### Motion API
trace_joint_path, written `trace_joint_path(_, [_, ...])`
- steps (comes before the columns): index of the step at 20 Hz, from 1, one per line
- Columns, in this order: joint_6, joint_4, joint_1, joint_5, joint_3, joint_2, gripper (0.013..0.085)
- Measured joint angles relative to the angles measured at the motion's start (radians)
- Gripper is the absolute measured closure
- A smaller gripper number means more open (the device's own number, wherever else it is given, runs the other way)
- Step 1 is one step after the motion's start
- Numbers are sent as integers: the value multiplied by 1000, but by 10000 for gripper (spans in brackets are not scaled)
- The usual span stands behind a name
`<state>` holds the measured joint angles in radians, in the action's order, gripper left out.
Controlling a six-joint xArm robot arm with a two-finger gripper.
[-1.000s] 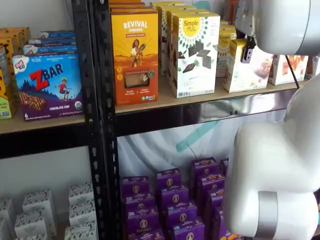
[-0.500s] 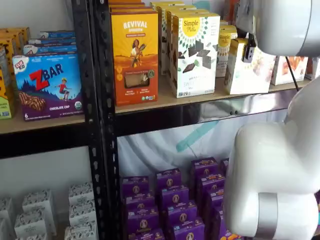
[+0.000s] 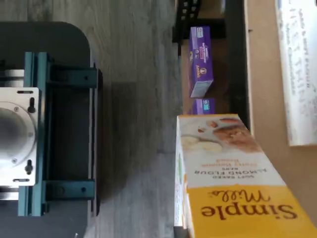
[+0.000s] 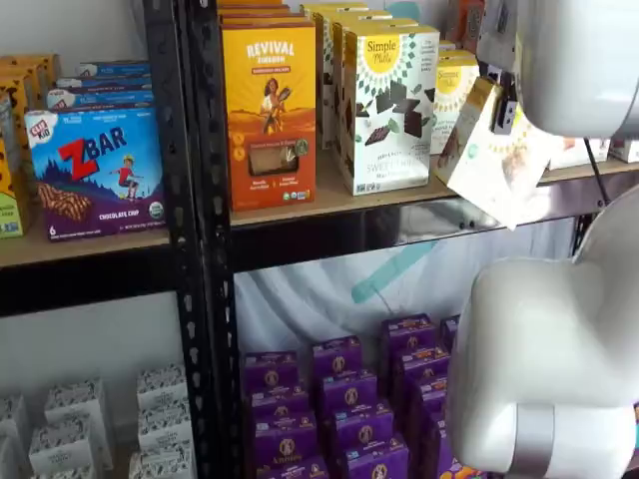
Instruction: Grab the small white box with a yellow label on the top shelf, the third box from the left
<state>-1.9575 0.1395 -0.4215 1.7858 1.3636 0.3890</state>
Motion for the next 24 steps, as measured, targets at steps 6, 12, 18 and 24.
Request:
trace_joint_path(6, [3,-14,5,26,-49,60,610])
trace_joint_path(12, [-1,-14,-1,64,-62,88,650])
trace_joint_path(18, [-16,-15,-19,91,-92,138,650])
trace_joint_path(24, [-28,-12,-33,101,-121,178,650])
